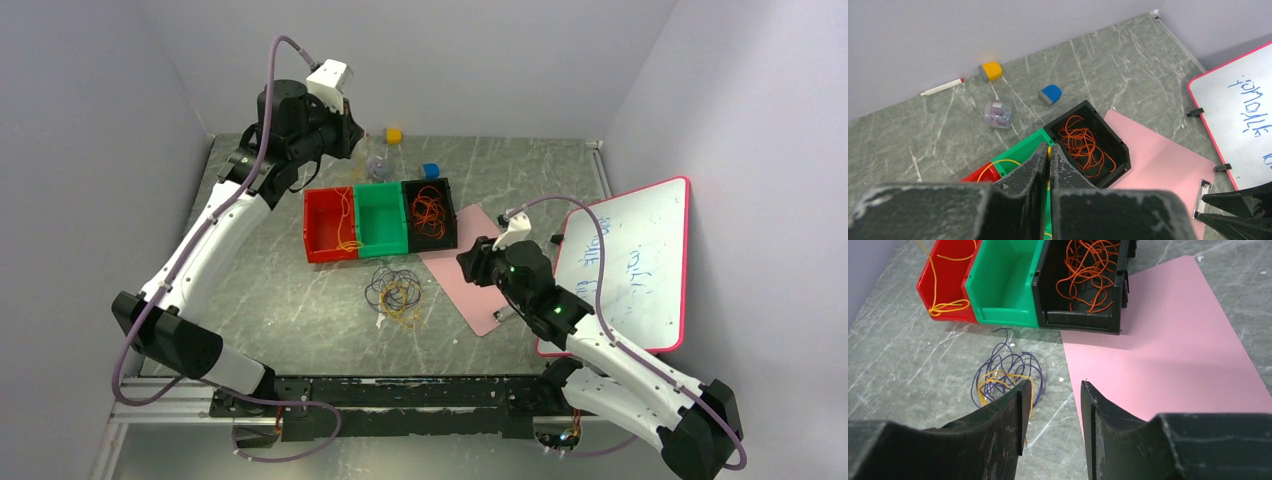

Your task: Untangle the cables

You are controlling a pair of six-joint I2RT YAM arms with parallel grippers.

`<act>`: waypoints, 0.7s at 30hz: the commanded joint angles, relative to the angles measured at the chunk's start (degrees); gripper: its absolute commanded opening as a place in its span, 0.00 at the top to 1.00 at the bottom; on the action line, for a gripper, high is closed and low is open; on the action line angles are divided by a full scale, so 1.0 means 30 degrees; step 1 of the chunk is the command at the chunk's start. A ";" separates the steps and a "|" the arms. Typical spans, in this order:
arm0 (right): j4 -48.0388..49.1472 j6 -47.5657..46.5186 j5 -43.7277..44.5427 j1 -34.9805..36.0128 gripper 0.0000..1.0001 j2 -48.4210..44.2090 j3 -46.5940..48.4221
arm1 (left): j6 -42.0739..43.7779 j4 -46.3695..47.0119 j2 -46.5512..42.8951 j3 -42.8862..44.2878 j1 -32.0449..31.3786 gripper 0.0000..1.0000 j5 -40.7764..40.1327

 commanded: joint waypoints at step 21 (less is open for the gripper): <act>0.0358 0.0403 -0.0307 -0.0064 0.54 0.0217 -0.0139 | 0.2068 0.4864 0.1330 0.1676 0.0244 0.93 0.1646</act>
